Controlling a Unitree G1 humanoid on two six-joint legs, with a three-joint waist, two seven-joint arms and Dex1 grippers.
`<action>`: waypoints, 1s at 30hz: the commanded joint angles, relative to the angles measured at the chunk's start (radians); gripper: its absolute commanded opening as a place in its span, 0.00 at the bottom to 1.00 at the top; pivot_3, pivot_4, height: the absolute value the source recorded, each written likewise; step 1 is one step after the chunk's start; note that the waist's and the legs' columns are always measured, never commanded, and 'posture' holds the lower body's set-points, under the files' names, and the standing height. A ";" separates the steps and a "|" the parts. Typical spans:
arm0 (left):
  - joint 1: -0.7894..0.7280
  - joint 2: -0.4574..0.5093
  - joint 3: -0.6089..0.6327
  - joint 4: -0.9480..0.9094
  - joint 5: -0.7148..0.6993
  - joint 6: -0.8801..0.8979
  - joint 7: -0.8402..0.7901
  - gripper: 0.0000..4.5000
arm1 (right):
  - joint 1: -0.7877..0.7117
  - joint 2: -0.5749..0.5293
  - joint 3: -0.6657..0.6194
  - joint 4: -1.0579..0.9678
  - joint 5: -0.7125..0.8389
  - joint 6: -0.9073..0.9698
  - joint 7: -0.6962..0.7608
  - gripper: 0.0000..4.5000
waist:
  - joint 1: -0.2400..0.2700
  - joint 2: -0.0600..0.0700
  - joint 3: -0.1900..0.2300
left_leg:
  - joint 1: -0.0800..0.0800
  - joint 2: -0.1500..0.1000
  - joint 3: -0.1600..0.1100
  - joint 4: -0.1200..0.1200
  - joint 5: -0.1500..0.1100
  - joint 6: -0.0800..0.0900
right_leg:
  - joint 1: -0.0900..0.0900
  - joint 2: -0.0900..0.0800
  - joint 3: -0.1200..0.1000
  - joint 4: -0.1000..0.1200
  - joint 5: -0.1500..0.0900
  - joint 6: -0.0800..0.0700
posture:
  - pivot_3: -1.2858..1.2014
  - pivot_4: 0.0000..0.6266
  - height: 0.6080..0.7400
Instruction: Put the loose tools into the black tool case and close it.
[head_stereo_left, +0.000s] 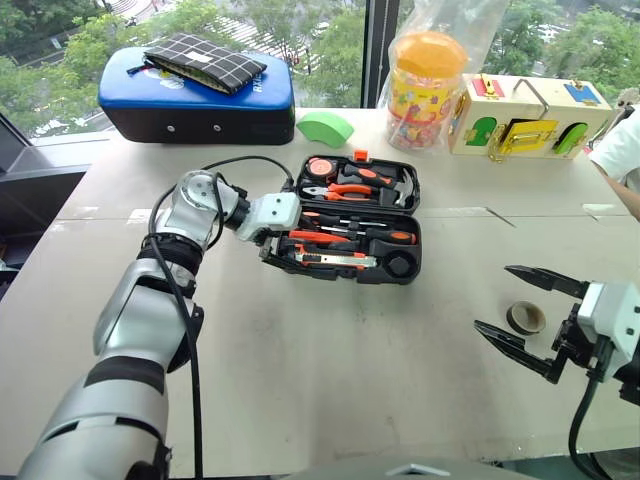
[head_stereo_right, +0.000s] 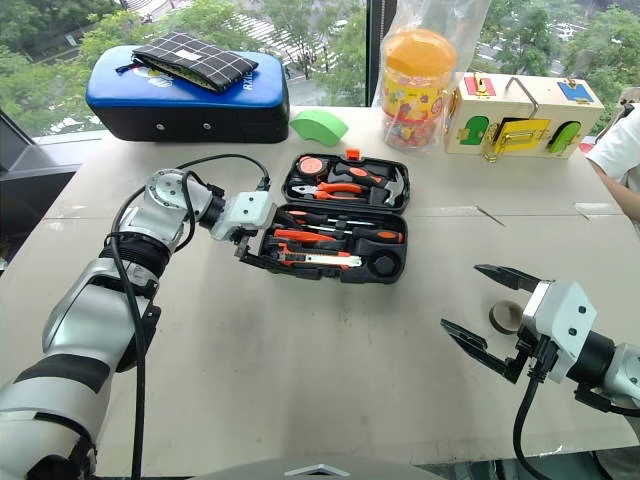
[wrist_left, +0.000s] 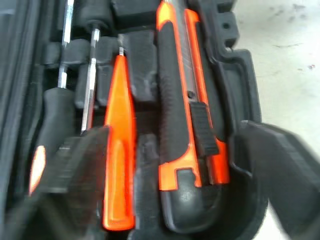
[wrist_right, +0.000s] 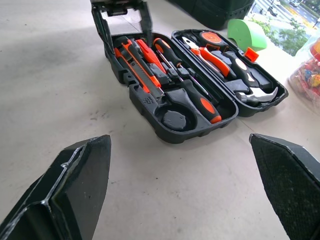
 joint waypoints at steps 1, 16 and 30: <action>-0.001 0.040 0.054 -0.128 -0.211 0.269 -0.023 0.90 | -0.003 -0.003 -0.012 -0.021 0.010 -0.007 -0.002 1.00 | -0.001 -0.001 0.002 | 0.000 0.000 -0.001 0.000 0.000 0.000 | 0.000 0.002 0.000 0.000 0.000 0.000 | 0.52 0.24 1.00; 0.259 0.021 0.028 -0.310 -0.023 0.401 0.305 0.01 | -0.040 0.004 0.052 -0.009 -0.007 -0.006 -0.026 1.00 | 0.004 0.004 -0.003 | 0.001 0.000 -0.003 0.003 0.000 0.000 | 0.003 -0.003 0.002 0.001 0.000 0.000 | 0.52 0.24 1.00; 0.255 -0.045 0.087 -0.317 -0.075 0.619 0.257 0.01 | 0.017 0.030 0.056 -0.037 -0.029 0.015 -0.087 1.00 | 0.005 0.010 -0.010 | 0.003 0.001 -0.005 0.006 0.000 0.000 | 0.008 -0.004 -0.001 0.000 -0.002 -0.004 | 0.52 0.24 1.00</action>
